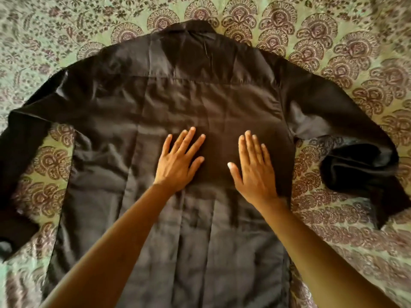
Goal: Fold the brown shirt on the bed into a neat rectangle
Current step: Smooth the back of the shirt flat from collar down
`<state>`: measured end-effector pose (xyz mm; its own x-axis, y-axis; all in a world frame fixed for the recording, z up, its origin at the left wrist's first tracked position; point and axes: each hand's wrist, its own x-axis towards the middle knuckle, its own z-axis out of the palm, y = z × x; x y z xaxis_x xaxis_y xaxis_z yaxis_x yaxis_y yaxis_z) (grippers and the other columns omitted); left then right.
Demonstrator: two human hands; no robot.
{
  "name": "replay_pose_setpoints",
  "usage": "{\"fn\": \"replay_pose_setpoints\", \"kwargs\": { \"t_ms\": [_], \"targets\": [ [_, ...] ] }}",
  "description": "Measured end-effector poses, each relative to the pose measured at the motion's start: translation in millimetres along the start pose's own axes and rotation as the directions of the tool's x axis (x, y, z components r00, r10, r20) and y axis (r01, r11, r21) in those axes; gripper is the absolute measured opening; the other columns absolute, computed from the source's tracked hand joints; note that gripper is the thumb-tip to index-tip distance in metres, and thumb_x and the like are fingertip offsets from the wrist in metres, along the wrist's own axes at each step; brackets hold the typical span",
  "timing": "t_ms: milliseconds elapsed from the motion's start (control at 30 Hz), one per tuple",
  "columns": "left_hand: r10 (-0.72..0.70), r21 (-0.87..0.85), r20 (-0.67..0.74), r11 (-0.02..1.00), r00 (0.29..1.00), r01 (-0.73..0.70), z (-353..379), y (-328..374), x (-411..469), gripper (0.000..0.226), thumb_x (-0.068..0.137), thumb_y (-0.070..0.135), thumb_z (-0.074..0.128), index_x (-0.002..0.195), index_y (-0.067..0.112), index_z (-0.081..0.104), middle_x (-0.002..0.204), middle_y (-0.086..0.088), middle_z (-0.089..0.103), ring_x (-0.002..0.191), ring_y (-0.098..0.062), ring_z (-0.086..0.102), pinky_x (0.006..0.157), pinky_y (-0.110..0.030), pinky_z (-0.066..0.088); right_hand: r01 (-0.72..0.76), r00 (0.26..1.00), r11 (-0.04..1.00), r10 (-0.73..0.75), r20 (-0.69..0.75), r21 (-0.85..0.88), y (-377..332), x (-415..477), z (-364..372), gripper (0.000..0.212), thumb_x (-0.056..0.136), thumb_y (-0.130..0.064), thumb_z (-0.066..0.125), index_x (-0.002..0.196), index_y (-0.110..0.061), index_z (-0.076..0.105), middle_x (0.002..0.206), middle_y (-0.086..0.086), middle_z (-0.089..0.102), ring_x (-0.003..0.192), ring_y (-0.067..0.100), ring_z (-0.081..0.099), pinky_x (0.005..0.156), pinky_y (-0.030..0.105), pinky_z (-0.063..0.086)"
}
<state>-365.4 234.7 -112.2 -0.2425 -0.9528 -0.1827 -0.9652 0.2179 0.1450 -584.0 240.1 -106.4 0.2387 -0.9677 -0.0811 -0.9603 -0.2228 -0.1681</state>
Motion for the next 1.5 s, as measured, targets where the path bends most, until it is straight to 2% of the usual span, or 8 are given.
{"fn": "replay_pose_setpoints", "kwargs": {
  "t_ms": [167, 333, 567, 700, 933, 1133, 1233, 1500],
  "targets": [
    [-0.386, -0.063, -0.012, 0.921, 0.922, 0.384, -12, -98, -18, 0.056, 0.095, 0.046, 0.029, 0.148, 0.027, 0.022, 0.157, -0.002, 0.015, 0.145, -0.021, 0.013, 0.115, -0.046, 0.004, 0.062, 0.995, 0.998, -0.061, 0.080, -0.019, -5, -10, 8, 0.068, 0.093, -0.048, 0.026, 0.146, -0.006, 0.021, 0.154, 0.014, 0.018, 0.142, 0.025, 0.018, 0.115, 0.039, 0.009],
    [-0.749, -0.183, -0.040, 0.656, 0.661, 0.732, -19, -145, -53, 0.056, 0.100, 0.041, 0.027, 0.150, 0.019, 0.013, 0.159, -0.004, 0.005, 0.146, -0.020, 0.002, 0.116, -0.049, -0.001, -0.058, 0.996, 0.997, 0.061, 0.065, -0.046, 9, -16, -2, 0.070, 0.093, -0.049, 0.023, 0.146, -0.003, 0.021, 0.153, 0.018, 0.018, 0.141, 0.031, 0.021, 0.114, 0.043, 0.016],
    [-0.196, -0.121, -0.006, 0.974, 0.981, 0.193, 2, -14, -109, 0.062, 0.091, 0.046, 0.030, 0.145, 0.016, 0.029, 0.153, -0.006, 0.026, 0.141, -0.022, 0.026, 0.113, -0.043, 0.009, 0.069, 0.989, 0.998, -0.068, 0.128, 0.002, -61, -90, 11, 0.066, 0.094, -0.046, 0.023, 0.146, -0.005, 0.021, 0.154, 0.013, 0.015, 0.143, 0.024, 0.014, 0.115, 0.039, 0.011],
    [-0.320, -0.083, 0.012, 0.944, 0.947, 0.319, 10, -55, -138, 0.062, 0.092, 0.049, 0.027, 0.147, 0.020, 0.025, 0.155, -0.002, 0.023, 0.142, -0.020, 0.024, 0.114, -0.043, 0.010, -0.026, 0.992, 0.999, 0.031, 0.118, -0.044, -50, -108, 12, 0.068, 0.095, -0.050, 0.017, 0.145, -0.005, 0.023, 0.153, 0.014, 0.020, 0.139, 0.028, 0.024, 0.114, 0.041, 0.012],
    [-0.737, -0.120, -0.023, 0.672, 0.675, 0.730, -7, -144, -170, 0.058, 0.099, 0.041, 0.020, 0.150, 0.015, 0.007, 0.159, -0.003, 0.001, 0.146, -0.018, -0.002, 0.116, -0.049, -0.004, -0.117, 0.985, 0.992, 0.122, 0.120, -0.044, -60, -114, 10, 0.067, 0.094, -0.045, 0.020, 0.145, -0.002, 0.020, 0.153, 0.019, 0.018, 0.140, 0.031, 0.022, 0.114, 0.041, 0.010],
    [-0.295, -0.140, 0.006, 0.946, 0.956, 0.292, 16, 1, -194, 0.064, 0.093, 0.047, 0.028, 0.146, 0.012, 0.026, 0.154, -0.007, 0.025, 0.141, -0.021, 0.024, 0.114, -0.042, 0.005, 0.014, 0.980, 1.000, -0.008, 0.197, -0.028, -88, -168, 16, 0.065, 0.097, -0.044, 0.012, 0.146, -0.001, 0.017, 0.153, 0.018, 0.015, 0.141, 0.028, 0.017, 0.115, 0.040, 0.012],
    [-0.269, -0.115, 0.044, 0.955, 0.962, 0.272, 26, 2, -221, 0.063, 0.092, 0.048, 0.031, 0.146, 0.015, 0.027, 0.153, -0.005, 0.028, 0.140, -0.020, 0.028, 0.114, -0.041, 0.008, -0.010, 0.981, 0.998, 0.020, 0.193, -0.055, -85, -188, 18, 0.068, 0.097, -0.047, 0.011, 0.145, 0.001, 0.020, 0.152, 0.021, 0.017, 0.140, 0.032, 0.020, 0.114, 0.041, 0.013],
    [-0.849, -0.156, -0.014, 0.523, 0.528, 0.838, 26, -111, -303, 0.064, 0.096, 0.046, 0.018, 0.150, 0.013, 0.008, 0.158, -0.007, 0.008, 0.145, -0.020, 0.005, 0.117, -0.049, 0.002, -0.006, 0.985, 0.998, 0.016, 0.174, -0.054, -78, -217, 21, 0.068, 0.094, -0.044, 0.023, 0.145, 0.001, 0.019, 0.152, 0.021, 0.017, 0.140, 0.033, 0.020, 0.114, 0.042, 0.011]
  ]
}}
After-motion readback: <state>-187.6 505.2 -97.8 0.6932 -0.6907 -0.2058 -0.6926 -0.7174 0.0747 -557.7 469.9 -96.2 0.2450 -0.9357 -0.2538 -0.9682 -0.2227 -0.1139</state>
